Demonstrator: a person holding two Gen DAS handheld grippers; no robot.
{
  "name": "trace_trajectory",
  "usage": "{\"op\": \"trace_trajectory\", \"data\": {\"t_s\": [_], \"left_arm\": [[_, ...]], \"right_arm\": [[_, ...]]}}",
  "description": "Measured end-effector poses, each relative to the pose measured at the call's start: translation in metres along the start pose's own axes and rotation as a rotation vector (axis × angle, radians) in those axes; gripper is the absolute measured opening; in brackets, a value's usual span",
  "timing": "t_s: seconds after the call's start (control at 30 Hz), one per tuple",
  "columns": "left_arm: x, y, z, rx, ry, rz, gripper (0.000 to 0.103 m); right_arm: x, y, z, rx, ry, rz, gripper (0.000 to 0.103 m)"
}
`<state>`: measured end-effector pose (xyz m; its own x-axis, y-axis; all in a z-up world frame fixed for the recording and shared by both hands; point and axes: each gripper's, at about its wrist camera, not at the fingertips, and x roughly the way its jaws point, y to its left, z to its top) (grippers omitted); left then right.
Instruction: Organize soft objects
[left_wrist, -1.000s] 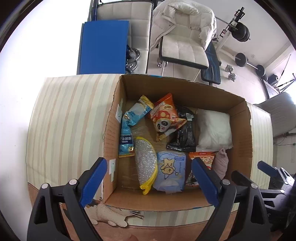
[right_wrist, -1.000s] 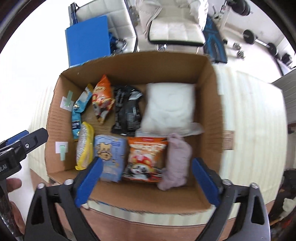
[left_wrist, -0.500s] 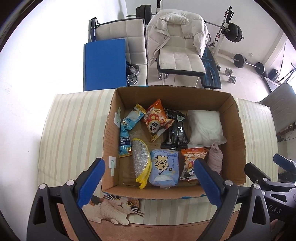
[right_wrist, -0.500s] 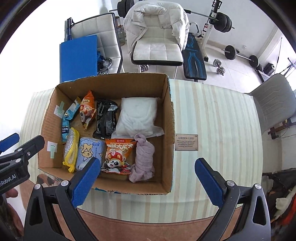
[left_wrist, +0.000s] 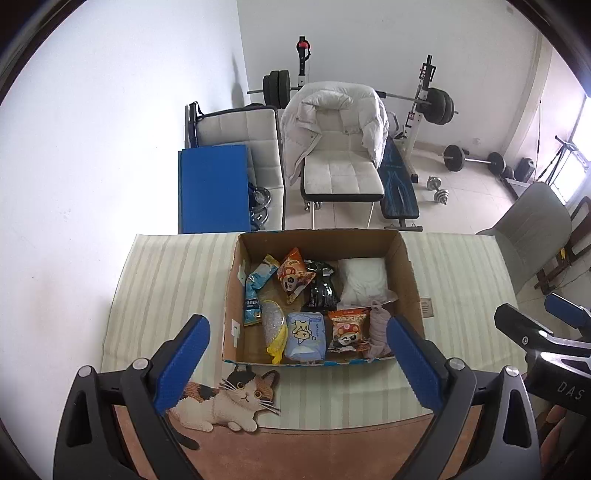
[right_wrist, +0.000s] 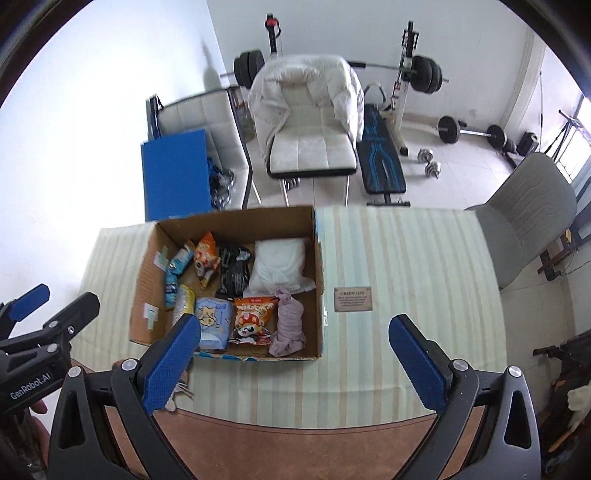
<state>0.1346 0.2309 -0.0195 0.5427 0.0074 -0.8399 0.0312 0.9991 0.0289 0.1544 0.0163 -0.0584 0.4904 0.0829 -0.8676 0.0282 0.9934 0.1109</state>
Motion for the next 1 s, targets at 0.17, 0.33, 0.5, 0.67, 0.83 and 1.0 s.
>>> {"op": "trace_trajectory", "data": {"t_s": [0.17, 0.33, 0.5, 0.67, 0.83, 1.0], "left_arm": [[-0.049, -0.002, -0.011, -0.010, -0.032, -0.015, 0.098], [-0.081, -0.008, -0.027, -0.009, -0.039, -0.006, 0.098], [-0.098, -0.007, -0.034, -0.027, -0.062, 0.015, 0.098], [-0.106, -0.005, -0.038, -0.043, -0.085, 0.031, 0.098], [-0.111, -0.008, -0.040, -0.043, -0.100, 0.035, 0.098], [-0.119, -0.012, -0.040, -0.038, -0.121, 0.034, 0.098]], "right_arm": [[-0.067, -0.006, -0.014, -0.001, -0.078, -0.014, 0.103], [-0.120, -0.005, -0.033, -0.030, -0.143, -0.052, 0.103], [-0.161, -0.004, -0.053, -0.044, -0.194, -0.072, 0.103], [-0.185, -0.004, -0.061, -0.058, -0.234, -0.102, 0.103], [-0.196, -0.007, -0.060, -0.047, -0.263, -0.115, 0.103], [-0.197, -0.010, -0.059, -0.048, -0.261, -0.111, 0.103]]}}
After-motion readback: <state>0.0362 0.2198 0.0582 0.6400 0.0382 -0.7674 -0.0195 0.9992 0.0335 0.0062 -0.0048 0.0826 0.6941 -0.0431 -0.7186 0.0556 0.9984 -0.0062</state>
